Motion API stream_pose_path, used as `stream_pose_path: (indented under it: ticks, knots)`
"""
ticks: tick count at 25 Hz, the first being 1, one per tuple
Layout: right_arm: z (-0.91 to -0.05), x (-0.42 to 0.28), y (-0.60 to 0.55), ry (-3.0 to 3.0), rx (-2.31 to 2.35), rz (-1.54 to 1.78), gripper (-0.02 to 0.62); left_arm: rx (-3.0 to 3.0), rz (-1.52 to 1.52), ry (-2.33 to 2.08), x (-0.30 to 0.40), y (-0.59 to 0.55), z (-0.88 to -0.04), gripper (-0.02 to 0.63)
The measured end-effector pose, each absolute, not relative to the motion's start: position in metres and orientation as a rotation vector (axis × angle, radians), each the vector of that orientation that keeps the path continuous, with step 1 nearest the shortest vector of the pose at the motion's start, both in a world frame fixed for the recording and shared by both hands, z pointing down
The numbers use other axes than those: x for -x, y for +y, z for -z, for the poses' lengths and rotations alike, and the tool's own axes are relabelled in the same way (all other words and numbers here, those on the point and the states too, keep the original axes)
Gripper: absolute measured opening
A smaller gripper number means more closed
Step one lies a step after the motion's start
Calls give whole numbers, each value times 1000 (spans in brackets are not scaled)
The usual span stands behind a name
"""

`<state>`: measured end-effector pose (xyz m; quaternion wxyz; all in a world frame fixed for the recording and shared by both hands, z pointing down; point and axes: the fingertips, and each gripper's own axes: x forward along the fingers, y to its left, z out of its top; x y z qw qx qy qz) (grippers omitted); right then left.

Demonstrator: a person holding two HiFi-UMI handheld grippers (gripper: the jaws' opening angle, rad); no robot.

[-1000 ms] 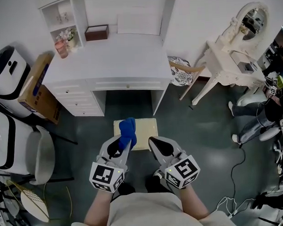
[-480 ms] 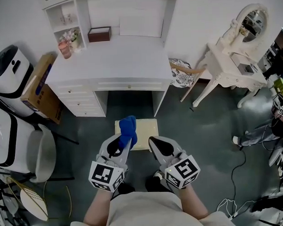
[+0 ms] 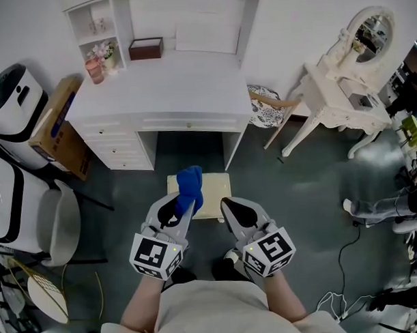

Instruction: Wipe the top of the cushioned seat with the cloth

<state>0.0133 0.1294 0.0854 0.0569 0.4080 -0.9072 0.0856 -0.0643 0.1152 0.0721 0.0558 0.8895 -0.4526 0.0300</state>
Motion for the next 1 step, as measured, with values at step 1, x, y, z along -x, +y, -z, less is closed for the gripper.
stream_pose_path:
  ticks: [1]
  knots:
    - [-85,-14,130,-2752,-1241,-256,0,-2703,-89,-1372,63,116,-72,48]
